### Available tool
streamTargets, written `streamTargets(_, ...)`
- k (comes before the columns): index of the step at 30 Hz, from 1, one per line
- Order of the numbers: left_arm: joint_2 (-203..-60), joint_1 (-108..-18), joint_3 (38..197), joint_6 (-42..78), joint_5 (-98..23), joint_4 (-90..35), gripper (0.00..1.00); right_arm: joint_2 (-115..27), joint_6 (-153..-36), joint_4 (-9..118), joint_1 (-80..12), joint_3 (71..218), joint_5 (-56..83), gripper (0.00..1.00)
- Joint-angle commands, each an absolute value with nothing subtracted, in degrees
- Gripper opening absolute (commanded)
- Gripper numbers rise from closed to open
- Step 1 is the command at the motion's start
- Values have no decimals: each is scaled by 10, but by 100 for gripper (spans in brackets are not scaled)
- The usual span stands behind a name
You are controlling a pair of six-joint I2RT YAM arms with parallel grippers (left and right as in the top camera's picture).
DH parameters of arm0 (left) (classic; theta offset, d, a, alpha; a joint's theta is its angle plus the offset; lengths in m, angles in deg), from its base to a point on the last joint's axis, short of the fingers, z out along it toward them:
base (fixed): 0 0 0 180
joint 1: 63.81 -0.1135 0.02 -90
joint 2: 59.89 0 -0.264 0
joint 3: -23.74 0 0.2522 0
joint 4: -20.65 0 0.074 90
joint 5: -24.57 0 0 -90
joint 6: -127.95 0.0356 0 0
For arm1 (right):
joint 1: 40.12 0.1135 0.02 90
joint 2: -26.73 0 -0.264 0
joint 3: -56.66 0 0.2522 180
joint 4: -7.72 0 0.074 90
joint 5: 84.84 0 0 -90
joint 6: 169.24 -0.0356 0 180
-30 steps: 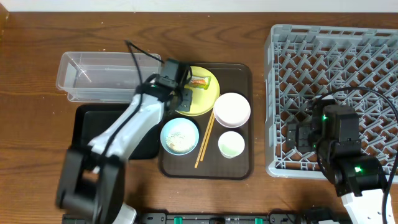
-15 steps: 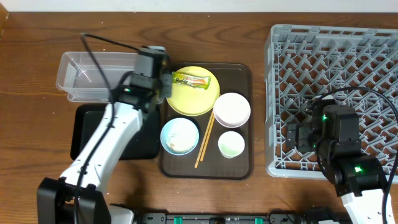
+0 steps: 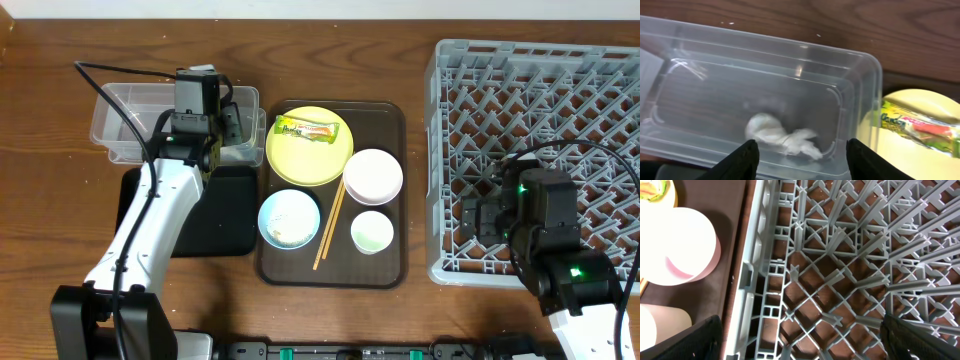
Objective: Sort waste into correct bins and load items into the dishwasher rack
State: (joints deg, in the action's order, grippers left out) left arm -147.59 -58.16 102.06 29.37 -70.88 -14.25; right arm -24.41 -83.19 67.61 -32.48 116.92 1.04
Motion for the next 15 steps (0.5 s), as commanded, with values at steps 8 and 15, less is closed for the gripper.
streamTargets(8, -1454, -538, 1067, 258, -579, -183, 59, -242, -839, 678, -331, 1183, 7, 99)
streamTargets(15, -1477, -480, 1139, 356, -565, -200, 59, -242, -839, 678, -331, 1183, 7, 99)
